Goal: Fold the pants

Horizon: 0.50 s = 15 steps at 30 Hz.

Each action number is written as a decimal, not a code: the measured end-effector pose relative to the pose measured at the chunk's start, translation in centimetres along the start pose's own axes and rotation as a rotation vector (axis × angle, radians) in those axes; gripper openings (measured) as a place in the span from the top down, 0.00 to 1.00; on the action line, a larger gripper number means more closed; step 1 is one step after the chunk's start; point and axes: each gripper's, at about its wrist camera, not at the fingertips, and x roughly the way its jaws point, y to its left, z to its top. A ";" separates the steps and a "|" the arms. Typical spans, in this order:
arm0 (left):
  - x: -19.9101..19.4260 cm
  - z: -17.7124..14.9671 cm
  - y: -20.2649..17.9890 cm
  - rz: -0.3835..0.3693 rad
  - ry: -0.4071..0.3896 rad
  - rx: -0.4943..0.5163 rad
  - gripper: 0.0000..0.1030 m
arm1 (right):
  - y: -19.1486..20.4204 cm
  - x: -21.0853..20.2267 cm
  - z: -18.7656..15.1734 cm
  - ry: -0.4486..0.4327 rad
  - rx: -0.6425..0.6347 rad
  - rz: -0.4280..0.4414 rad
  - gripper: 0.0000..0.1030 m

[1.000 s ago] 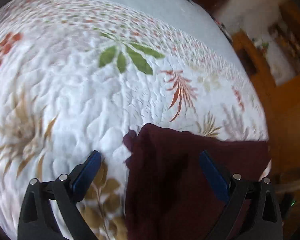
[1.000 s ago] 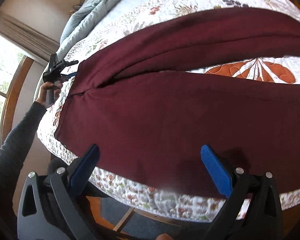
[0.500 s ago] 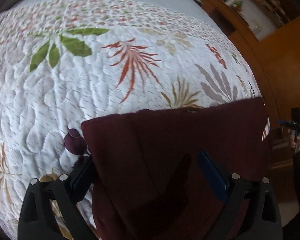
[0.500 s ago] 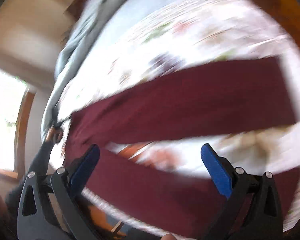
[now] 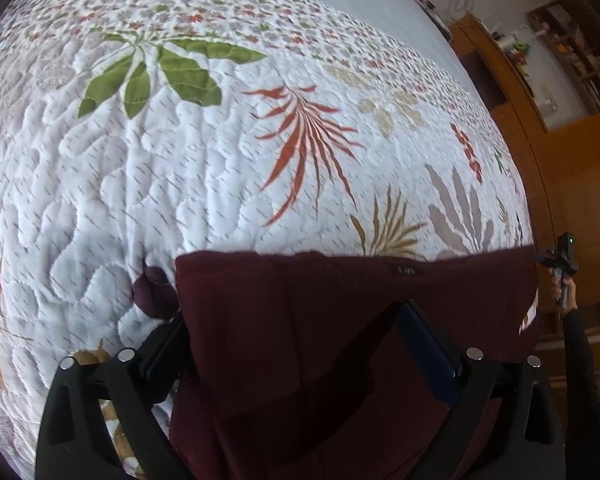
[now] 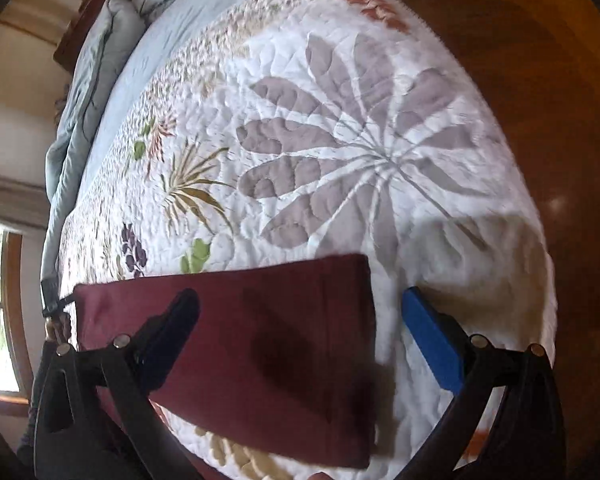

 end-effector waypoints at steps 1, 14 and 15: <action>0.1 0.1 -0.1 0.006 -0.004 -0.002 0.04 | 0.2 0.4 0.4 0.013 -0.020 -0.004 0.02; 0.1 0.3 -1.1 0.126 -0.070 0.005 0.39 | 0.6 0.8 0.3 0.041 -0.128 0.078 0.22; -0.1 0.2 -1.0 0.127 -0.072 0.002 0.44 | 0.4 0.5 0.4 0.038 -0.126 0.072 0.33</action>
